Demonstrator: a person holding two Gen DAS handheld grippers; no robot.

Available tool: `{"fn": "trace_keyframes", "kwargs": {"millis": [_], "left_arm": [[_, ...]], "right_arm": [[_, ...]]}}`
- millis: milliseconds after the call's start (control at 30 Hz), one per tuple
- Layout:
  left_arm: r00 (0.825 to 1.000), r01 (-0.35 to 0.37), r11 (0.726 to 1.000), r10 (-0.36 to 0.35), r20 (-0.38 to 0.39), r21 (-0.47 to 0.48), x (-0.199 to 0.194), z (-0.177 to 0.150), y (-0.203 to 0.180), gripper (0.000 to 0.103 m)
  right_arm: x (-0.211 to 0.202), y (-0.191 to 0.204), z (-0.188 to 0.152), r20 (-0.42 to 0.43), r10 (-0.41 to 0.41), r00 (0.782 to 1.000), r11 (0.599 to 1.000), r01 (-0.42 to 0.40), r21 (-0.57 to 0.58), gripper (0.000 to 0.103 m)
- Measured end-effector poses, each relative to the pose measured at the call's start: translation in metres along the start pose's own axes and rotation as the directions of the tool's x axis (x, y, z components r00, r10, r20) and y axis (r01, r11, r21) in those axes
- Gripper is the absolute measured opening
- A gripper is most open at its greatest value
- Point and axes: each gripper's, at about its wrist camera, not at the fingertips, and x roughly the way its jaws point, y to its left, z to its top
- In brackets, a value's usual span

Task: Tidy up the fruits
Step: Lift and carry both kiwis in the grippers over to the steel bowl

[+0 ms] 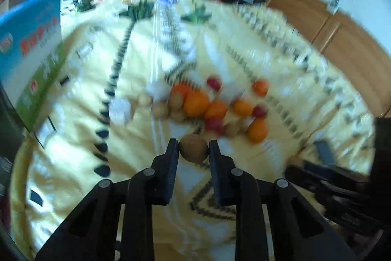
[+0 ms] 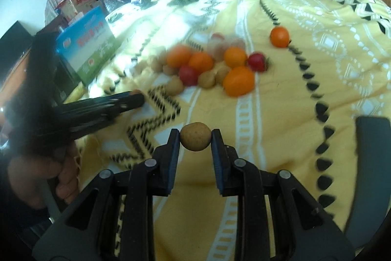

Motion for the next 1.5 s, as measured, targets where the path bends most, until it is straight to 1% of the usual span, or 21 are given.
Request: {"fn": "trace_keyframes", "kwargs": {"millis": [100,200,233,267,300,333,433,667,800,867,900,933,1000,1033,1067,1133,1200,1267,1300,1367,1500], "left_arm": [[0.99,0.072,0.997,-0.067,0.128,-0.037,-0.053,0.029,-0.003,0.025],[0.976,0.086,0.995,-0.073,0.204,-0.057,-0.088,0.054,-0.001,0.025],[0.974,0.078,0.995,-0.064,0.218,-0.058,-0.097,0.06,0.0,0.025],[0.972,0.079,0.995,-0.062,0.228,-0.064,-0.103,0.065,0.002,0.025],[0.971,0.06,0.996,-0.042,0.236,-0.07,-0.108,0.069,0.004,0.025],[0.969,0.036,0.997,-0.017,0.246,-0.071,-0.114,0.073,0.006,0.025],[0.966,0.009,0.996,0.014,0.258,-0.085,-0.128,0.079,0.012,0.025],[0.962,-0.012,0.994,0.041,0.271,-0.109,-0.153,0.081,0.024,0.025],[0.965,-0.016,0.993,0.045,0.258,-0.114,-0.159,0.085,0.026,0.025],[0.962,-0.026,0.995,0.052,0.267,-0.1,-0.166,0.086,0.024,0.025],[0.956,-0.052,0.995,0.075,0.282,-0.087,-0.173,0.086,0.022,0.025],[0.939,-0.119,0.991,0.13,0.317,-0.055,-0.181,0.085,0.016,0.025],[0.877,-0.256,0.966,0.216,0.428,0.038,-0.201,0.079,-0.001,0.025],[0.842,-0.317,0.945,0.245,0.481,0.074,-0.21,0.075,-0.008,0.025],[0.82,-0.339,0.937,0.247,0.516,0.09,-0.217,0.073,-0.012,0.025],[0.794,-0.356,0.931,0.253,0.553,0.085,-0.228,0.074,-0.011,0.025],[0.777,-0.367,0.928,0.268,0.57,0.062,-0.234,0.078,-0.008,0.025],[0.755,-0.383,0.923,0.289,0.588,0.038,-0.24,0.082,-0.005,0.025],[0.753,-0.377,0.926,0.289,0.591,0.028,-0.243,0.083,-0.002,0.025],[0.744,-0.38,0.925,0.295,0.6,0.016,-0.249,0.085,0.0,0.025],[0.744,-0.365,0.931,0.286,0.604,0.008,-0.259,0.086,0.007,0.025]], "right_arm": [[-0.017,-0.006,0.037,0.034,0.09,0.995,0.993,-0.093,0.079,0.026],[-0.032,-0.013,0.075,0.071,0.227,0.971,0.952,-0.236,0.195,0.026],[-0.038,-0.013,0.085,0.087,0.246,0.966,0.941,-0.259,0.22,0.026],[-0.045,-0.011,0.096,0.1,0.246,0.964,0.938,-0.263,0.227,0.027],[-0.051,-0.006,0.103,0.11,0.246,0.963,0.937,-0.265,0.225,0.026],[-0.057,0.0,0.108,0.119,0.253,0.96,0.935,-0.274,0.225,0.026],[-0.076,0.02,0.121,0.143,0.256,0.956,0.939,-0.281,0.199,0.026],[-0.099,0.048,0.129,0.157,0.26,0.953,0.948,-0.283,0.145,0.026],[-0.101,0.056,0.131,0.154,0.26,0.953,0.95,-0.281,0.135,0.026],[-0.101,0.058,0.132,0.148,0.243,0.959,0.955,-0.263,0.136,0.027],[-0.103,0.061,0.133,0.146,0.218,0.965,0.964,-0.237,0.125,0.027],[-0.105,0.067,0.133,0.147,0.171,0.974,0.978,-0.187,0.098,0.027],[-0.111,0.088,0.135,0.178,0.048,0.983,0.999,-0.047,-0.008,0.027],[-0.115,0.099,0.135,0.215,-0.014,0.977,0.998,0.029,-0.064,0.027],[-0.119,0.112,0.133,0.265,-0.067,0.962,0.987,0.102,-0.121,0.027],[-0.126,0.129,0.13,0.336,-0.085,0.938,0.971,0.153,-0.181,0.026],[-0.132,0.146,0.127,0.407,-0.084,0.909,0.957,0.187,-0.221,0.026],[-0.135,0.153,0.126,0.44,-0.068,0.895,0.957,0.184,-0.225,0.026],[-0.137,0.156,0.127,0.453,-0.064,0.889,0.958,0.182,-0.221,0.027],[-0.139,0.16,0.13,0.462,-0.052,0.885,0.961,0.17,-0.219,0.027],[-0.138,0.165,0.137,0.458,-0.041,0.888,0.96,0.162,-0.228,0.027]]}}
